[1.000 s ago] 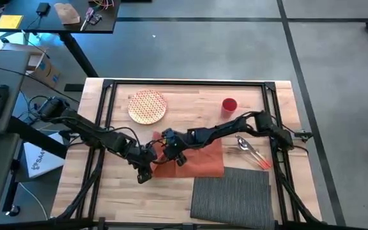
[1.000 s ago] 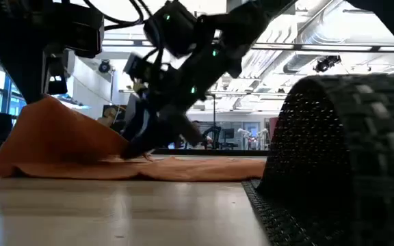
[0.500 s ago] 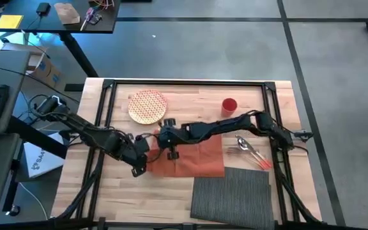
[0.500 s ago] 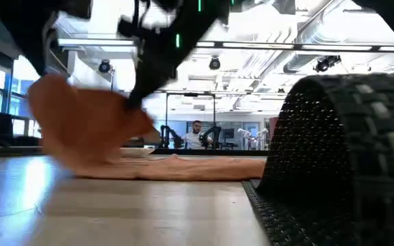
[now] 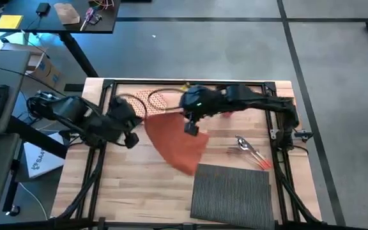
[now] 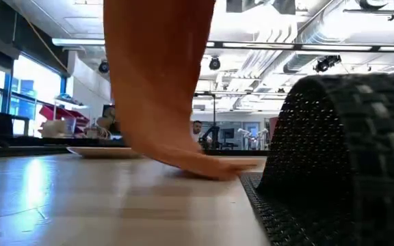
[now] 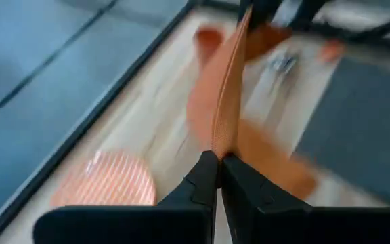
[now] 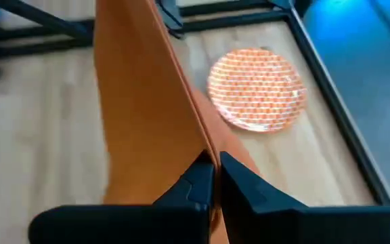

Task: Set table place
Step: Fold the orange table napkin

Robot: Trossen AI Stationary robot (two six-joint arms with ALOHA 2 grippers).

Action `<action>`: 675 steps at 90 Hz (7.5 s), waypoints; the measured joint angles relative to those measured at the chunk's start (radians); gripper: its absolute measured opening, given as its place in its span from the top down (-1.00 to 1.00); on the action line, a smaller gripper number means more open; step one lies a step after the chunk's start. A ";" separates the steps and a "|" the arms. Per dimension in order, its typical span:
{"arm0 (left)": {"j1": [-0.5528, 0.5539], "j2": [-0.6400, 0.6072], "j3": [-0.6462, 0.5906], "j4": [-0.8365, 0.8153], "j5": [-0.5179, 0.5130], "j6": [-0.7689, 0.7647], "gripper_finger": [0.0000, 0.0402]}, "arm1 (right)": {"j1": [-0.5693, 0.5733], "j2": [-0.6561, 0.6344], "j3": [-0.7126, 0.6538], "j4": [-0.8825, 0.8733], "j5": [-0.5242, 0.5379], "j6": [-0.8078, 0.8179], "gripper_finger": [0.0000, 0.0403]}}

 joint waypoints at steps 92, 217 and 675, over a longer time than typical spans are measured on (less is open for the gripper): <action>0.587 0.067 -0.120 0.635 -0.029 0.927 1.00 | -0.247 -0.084 -0.044 0.091 0.358 -0.008 1.00; 0.027 0.063 -0.748 0.743 0.577 -0.214 1.00 | 0.210 -0.131 -0.819 0.578 -0.313 0.463 1.00; 0.618 0.421 -0.689 0.492 0.766 0.795 0.99 | -0.115 -0.059 -1.092 0.616 -0.155 0.108 1.00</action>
